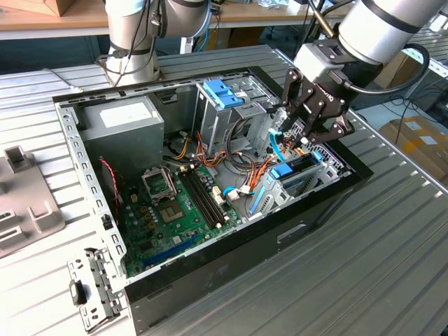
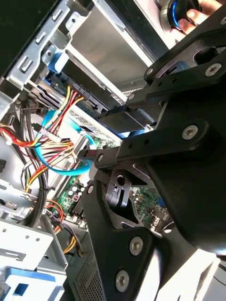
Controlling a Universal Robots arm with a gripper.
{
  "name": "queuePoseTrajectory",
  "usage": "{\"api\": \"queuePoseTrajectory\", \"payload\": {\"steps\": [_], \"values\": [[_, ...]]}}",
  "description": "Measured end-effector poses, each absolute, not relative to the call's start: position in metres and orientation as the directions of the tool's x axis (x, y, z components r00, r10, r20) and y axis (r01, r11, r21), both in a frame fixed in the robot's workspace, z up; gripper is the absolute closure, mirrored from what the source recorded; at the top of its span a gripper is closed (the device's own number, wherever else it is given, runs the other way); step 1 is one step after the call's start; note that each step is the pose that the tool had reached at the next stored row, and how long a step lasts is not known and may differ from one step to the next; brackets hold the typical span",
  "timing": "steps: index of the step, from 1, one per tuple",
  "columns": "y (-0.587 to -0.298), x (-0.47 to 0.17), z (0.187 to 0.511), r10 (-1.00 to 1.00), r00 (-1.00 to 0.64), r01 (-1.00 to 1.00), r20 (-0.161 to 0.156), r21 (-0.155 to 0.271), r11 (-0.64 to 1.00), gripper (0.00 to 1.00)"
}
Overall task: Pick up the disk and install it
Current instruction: 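Insert the second disk wire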
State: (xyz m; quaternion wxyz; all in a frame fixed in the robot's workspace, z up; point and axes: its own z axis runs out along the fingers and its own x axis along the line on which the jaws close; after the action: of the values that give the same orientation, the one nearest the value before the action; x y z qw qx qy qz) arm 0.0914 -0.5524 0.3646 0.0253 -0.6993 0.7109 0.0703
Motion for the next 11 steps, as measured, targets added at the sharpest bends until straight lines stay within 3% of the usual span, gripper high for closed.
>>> {"api": "queuePoseTrajectory", "payload": {"steps": [11], "values": [[-0.551, 0.075, 0.364, -0.99, -0.021, -0.998, -0.138, 0.065, 0.012, 0.58]]}}
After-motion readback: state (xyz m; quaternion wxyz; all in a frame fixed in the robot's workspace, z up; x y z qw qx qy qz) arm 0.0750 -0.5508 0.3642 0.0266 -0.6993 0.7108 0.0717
